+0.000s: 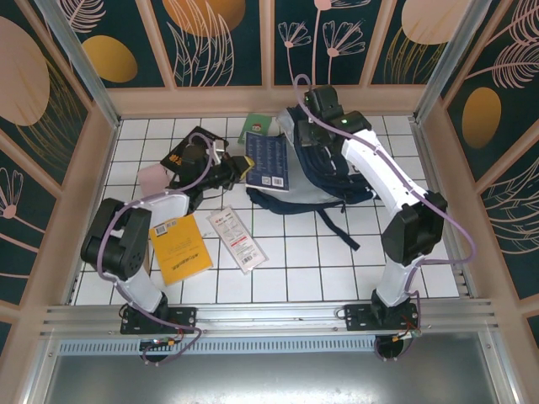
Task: Pack books, pencil case, and school supplies into a backpack
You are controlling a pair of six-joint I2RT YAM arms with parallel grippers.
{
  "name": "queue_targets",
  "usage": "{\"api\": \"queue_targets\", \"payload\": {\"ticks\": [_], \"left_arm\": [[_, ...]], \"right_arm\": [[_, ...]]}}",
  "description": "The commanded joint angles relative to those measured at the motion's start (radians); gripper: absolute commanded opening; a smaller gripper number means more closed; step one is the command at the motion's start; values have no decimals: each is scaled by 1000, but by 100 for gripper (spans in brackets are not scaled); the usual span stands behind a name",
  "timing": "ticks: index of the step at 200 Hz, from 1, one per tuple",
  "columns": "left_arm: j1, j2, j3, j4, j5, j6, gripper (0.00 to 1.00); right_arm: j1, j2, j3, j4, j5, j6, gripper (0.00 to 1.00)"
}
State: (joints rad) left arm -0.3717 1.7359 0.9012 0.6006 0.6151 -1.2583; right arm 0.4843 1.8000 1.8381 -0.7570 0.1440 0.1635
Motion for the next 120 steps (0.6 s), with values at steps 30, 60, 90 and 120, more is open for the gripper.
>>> {"api": "queue_targets", "payload": {"ticks": [30,60,90,120], "left_arm": [[-155,214,217,139,-165,-120,0],[-228,334,381,113,-249,-154,0],[-275,465,590,-53,-345,-131,0],[-316,597,811,-232,-420,-96,0]], "right_arm": [[-45,-85,77,71,-152,142,0],[-55,-96,65,93,-178,184,0],[-56,-107,53,106,-193,213,0],[-60,-114,41,117,-206,227,0]]}}
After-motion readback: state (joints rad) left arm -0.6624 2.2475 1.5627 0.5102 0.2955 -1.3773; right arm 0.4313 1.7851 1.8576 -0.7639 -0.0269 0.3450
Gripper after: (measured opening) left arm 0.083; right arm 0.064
